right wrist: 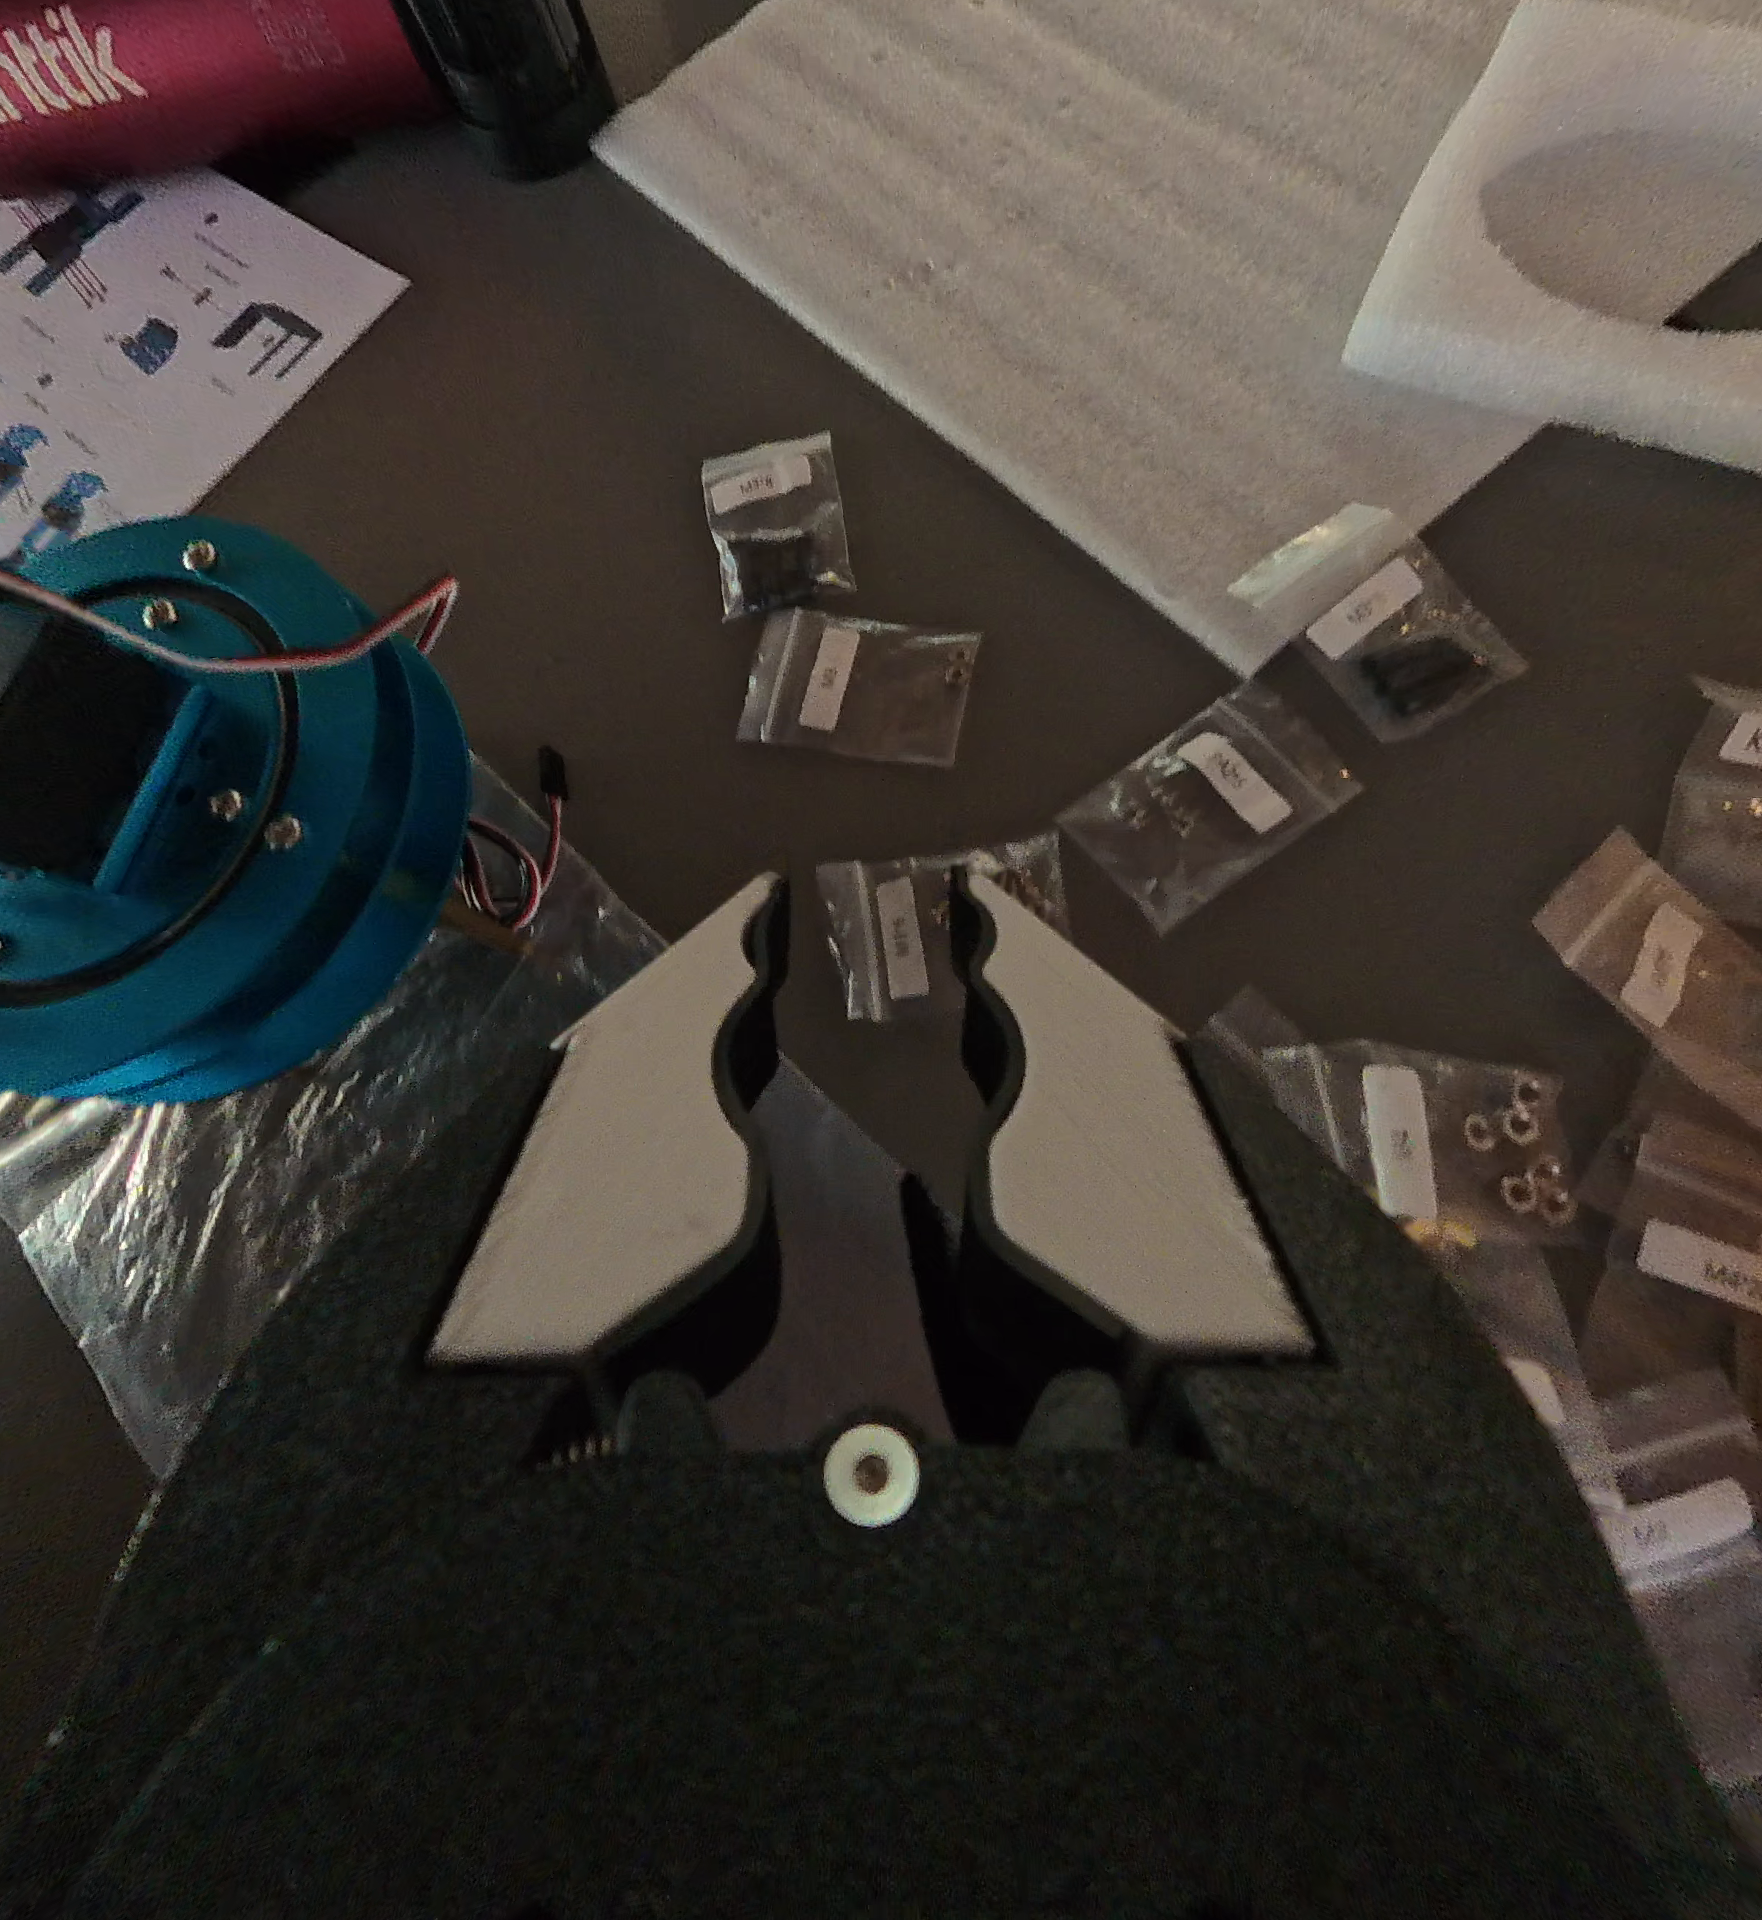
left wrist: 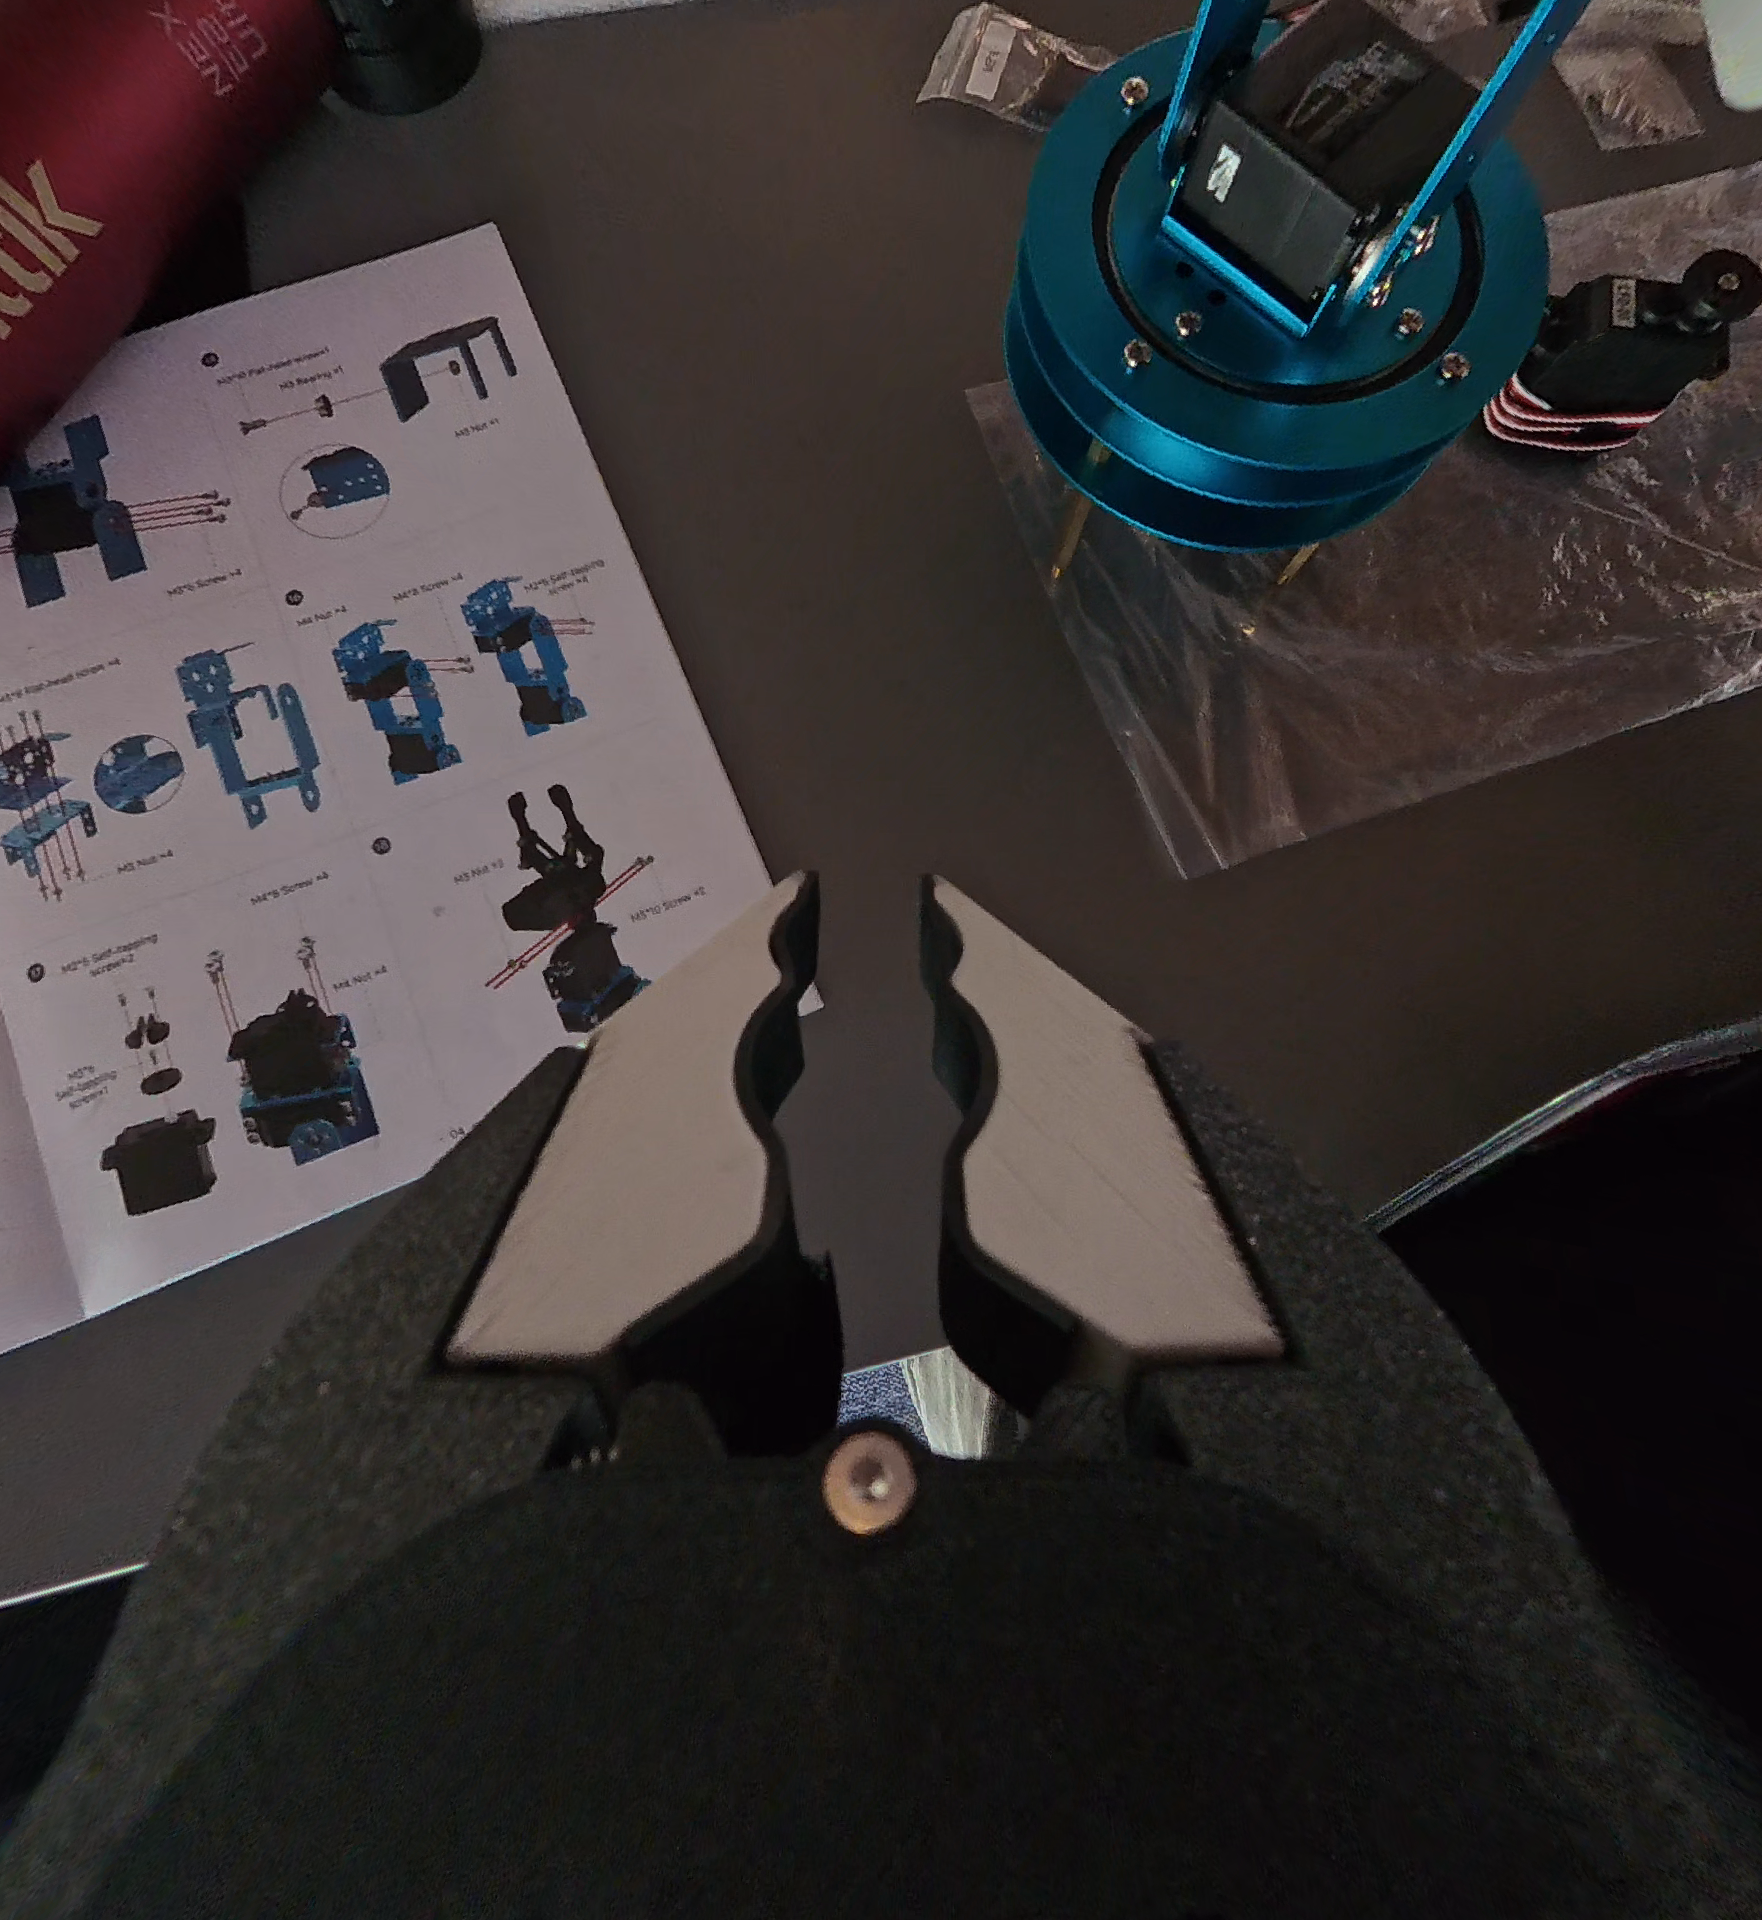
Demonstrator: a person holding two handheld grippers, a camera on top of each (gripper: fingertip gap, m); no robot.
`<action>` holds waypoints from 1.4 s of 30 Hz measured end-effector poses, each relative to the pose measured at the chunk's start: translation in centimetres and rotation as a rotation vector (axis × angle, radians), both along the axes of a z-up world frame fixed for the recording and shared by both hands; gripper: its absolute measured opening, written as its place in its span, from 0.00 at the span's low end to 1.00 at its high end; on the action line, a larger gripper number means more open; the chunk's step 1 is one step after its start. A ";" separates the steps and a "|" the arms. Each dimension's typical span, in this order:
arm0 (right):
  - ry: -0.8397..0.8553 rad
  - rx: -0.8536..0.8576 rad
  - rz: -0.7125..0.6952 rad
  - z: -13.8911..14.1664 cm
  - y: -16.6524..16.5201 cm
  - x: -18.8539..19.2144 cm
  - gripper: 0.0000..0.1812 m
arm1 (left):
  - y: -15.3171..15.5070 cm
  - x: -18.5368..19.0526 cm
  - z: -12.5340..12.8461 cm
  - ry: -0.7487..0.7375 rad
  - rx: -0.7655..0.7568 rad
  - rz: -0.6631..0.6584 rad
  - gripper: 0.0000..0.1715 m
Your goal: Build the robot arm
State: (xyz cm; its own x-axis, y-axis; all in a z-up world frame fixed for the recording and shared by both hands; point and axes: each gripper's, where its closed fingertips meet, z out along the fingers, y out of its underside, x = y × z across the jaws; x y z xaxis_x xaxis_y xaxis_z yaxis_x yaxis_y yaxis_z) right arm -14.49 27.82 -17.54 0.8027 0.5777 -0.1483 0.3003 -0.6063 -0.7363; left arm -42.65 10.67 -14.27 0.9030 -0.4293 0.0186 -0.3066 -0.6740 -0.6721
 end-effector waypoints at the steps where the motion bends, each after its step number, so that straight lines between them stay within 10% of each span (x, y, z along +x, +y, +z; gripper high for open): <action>1: -0.003 -0.004 -0.003 -0.2 -0.3 0.4 0.17 | 0.1 0.0 0.0 -0.001 0.001 -0.003 0.11; 17: -0.018 -0.089 -0.167 -1.9 -7.1 8.3 0.17 | 0.7 5.7 -0.1 -0.072 0.020 -0.142 0.10; 27: 0.046 -0.029 -0.225 -1.0 -10.6 11.9 0.17 | -0.1 22.1 1.3 -0.196 0.021 -0.425 0.14; 34: 0.115 -0.034 -0.163 -0.8 -13.4 13.2 0.17 | 8.7 34.3 -0.5 -0.074 -0.048 -0.304 0.35; 42: 0.154 -0.049 -0.187 -1.1 -15.2 16.7 0.16 | 15.0 36.8 -7.6 0.060 -0.220 -0.130 0.32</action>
State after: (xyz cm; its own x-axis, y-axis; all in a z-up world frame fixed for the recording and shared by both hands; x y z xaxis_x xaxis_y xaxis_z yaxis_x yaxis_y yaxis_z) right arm 2.21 12.60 -18.66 0.8608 0.4099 -0.3017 0.0656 -0.6771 -0.7330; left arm -5.89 25.69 -21.87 0.8430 -0.5330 0.0722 -0.4348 -0.7543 -0.4918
